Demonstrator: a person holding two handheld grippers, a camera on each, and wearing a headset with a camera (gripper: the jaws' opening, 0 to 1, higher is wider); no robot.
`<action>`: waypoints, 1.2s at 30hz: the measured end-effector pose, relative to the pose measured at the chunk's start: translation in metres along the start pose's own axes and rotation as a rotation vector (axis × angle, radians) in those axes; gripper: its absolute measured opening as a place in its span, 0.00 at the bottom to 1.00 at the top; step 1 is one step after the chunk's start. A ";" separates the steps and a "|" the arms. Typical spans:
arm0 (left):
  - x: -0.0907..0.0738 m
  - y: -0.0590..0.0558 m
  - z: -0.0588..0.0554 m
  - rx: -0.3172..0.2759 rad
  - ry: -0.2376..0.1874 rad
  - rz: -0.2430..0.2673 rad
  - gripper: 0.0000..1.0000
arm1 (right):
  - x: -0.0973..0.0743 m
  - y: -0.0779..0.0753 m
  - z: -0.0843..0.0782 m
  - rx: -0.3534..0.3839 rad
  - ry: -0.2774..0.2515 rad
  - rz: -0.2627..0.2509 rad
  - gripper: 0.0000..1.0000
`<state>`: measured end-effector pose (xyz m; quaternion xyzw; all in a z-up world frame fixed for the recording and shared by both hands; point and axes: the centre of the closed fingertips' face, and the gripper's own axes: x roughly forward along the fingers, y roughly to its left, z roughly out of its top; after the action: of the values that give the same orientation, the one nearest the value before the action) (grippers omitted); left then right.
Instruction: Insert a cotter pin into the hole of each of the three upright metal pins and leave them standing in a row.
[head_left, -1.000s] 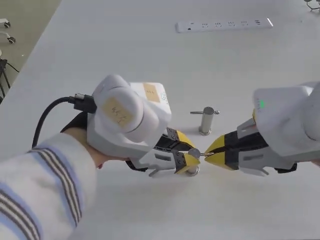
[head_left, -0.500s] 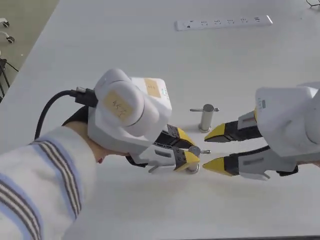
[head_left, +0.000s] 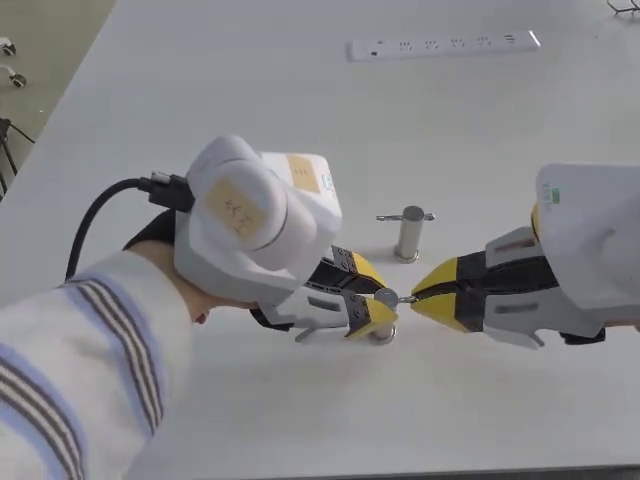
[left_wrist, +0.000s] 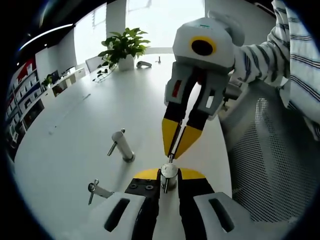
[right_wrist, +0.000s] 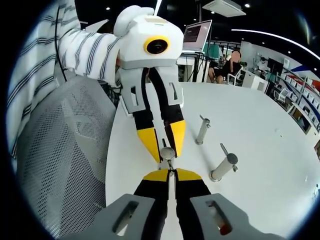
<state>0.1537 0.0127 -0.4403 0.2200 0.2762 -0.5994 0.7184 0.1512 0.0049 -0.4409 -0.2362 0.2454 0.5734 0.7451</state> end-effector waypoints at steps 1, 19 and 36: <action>0.000 0.000 0.000 0.000 0.000 0.000 0.09 | 0.000 0.001 0.000 0.001 0.001 0.003 0.00; 0.001 0.000 0.001 0.015 -0.004 0.008 0.10 | 0.006 0.002 0.007 -0.009 0.004 -0.008 0.05; -0.034 -0.001 -0.010 -0.145 -0.158 0.105 0.59 | 0.009 0.010 0.001 0.231 -0.113 -0.020 0.23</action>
<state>0.1470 0.0441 -0.4260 0.1335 0.2495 -0.5550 0.7823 0.1441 0.0146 -0.4463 -0.1184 0.2650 0.5464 0.7857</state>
